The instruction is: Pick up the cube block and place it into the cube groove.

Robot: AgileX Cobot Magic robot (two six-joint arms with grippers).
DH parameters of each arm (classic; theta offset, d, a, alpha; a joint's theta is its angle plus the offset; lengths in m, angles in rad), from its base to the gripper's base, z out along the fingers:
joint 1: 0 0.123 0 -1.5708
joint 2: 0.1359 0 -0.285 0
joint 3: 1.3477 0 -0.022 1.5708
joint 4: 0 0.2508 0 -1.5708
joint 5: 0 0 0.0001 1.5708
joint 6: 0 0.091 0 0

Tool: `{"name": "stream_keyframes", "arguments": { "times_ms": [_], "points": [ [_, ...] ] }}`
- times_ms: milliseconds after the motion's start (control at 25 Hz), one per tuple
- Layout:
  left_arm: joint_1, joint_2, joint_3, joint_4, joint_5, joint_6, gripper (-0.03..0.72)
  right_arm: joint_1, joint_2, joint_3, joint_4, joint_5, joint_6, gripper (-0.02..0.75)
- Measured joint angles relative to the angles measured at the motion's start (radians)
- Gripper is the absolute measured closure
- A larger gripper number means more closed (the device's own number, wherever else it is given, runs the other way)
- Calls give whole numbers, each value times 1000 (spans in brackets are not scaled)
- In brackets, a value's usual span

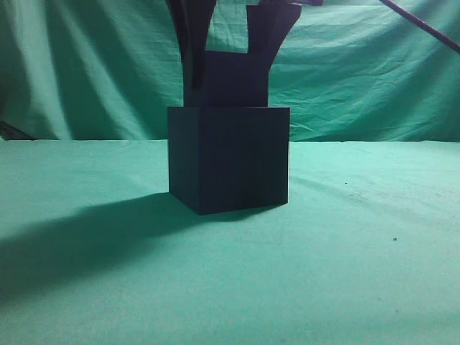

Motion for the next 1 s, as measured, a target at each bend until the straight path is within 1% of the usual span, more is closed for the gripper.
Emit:
{"name": "stream_keyframes", "arguments": {
  "times_ms": [200,240,280,320,360,400,520,600,640,720,760,800,920,1000],
  "points": [
    [0,0,0,0,0,0,688,0,0,0,3,14,0,318],
    [0,0,0,0,0,0,688,0,0,0,3,20,0,276],
    [0,0,0,0,0,0,688,0,0,0,3,28,0,252],
    [0,0,0,0,0,0,688,0,0,0,4,33,0,258],
    [0,0,0,0,0,0,688,0,0,0,4,37,0,206],
    [0,0,0,0,0,0,688,0,0,-2,4,52,0,196],
    [0,0,0,0,0,0,688,0,0,-44,-12,91,0,204],
    [0,0,0,0,0,0,688,0,0,-98,-46,98,0,296],
    [0,0,0,0,0,0,688,0,-6,-122,-55,98,-2,356],
    [0,0,0,0,0,0,688,0,-36,-152,-68,100,-5,491],
    [0,0,0,0,0,0,688,0,-55,-160,-69,100,-14,577],
    [0,0,0,0,0,0,688,0,-86,-163,-70,102,-22,643],
    [0,0,0,0,0,0,688,0,-192,-169,-74,108,-28,738],
    [0,0,0,0,0,0,688,0,-269,-169,-74,115,-28,738]
  ]
}}
